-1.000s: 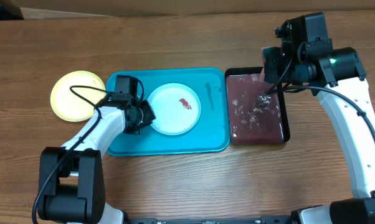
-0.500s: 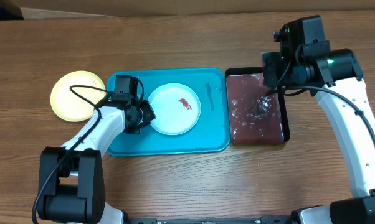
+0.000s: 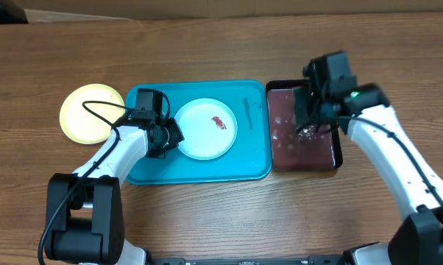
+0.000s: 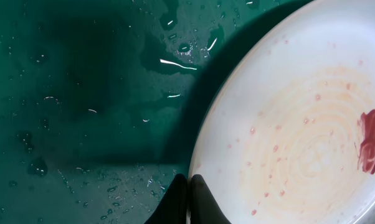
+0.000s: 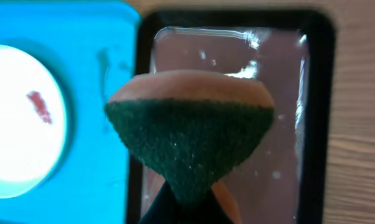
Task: Clean dirty plates on tray and stack at the side
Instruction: 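Lower the sponge back into the black tray water with the right gripper, then carry the wet sponge left over the white plate with the right gripper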
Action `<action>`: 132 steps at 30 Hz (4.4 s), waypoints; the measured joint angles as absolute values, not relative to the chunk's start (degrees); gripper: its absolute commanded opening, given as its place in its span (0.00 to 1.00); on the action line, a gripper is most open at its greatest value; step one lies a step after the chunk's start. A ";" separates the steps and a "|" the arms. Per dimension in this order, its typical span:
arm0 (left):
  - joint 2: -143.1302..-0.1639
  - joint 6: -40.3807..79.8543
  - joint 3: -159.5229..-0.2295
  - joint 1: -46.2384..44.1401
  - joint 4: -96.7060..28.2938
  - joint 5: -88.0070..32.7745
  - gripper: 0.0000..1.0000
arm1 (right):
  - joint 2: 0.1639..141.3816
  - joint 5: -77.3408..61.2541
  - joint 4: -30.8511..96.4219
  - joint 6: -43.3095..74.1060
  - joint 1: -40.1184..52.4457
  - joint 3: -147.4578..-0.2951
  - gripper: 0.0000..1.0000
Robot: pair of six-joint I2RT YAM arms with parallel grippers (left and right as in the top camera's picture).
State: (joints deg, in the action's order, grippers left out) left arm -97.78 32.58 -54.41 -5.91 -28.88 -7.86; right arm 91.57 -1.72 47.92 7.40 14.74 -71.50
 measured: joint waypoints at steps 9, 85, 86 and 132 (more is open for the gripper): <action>-97.80 32.58 -54.39 -5.91 -28.86 -7.86 0.04 | 91.15 -0.27 42.74 7.44 15.42 -67.35 0.04; -97.80 32.58 -54.39 -5.91 -28.64 -7.86 0.04 | 91.90 0.62 50.68 5.96 16.19 -75.53 0.04; -97.80 32.58 -54.39 -5.91 -28.64 -7.88 0.04 | 91.88 0.38 51.64 5.87 16.16 -79.26 0.04; -97.91 32.58 -54.39 -6.04 -28.38 -7.88 0.05 | 120.81 26.83 43.31 1.26 47.16 -97.65 0.04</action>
State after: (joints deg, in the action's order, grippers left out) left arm -97.91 32.58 -54.39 -6.04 -28.38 -7.88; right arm 120.81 26.83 43.31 1.26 47.16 -97.65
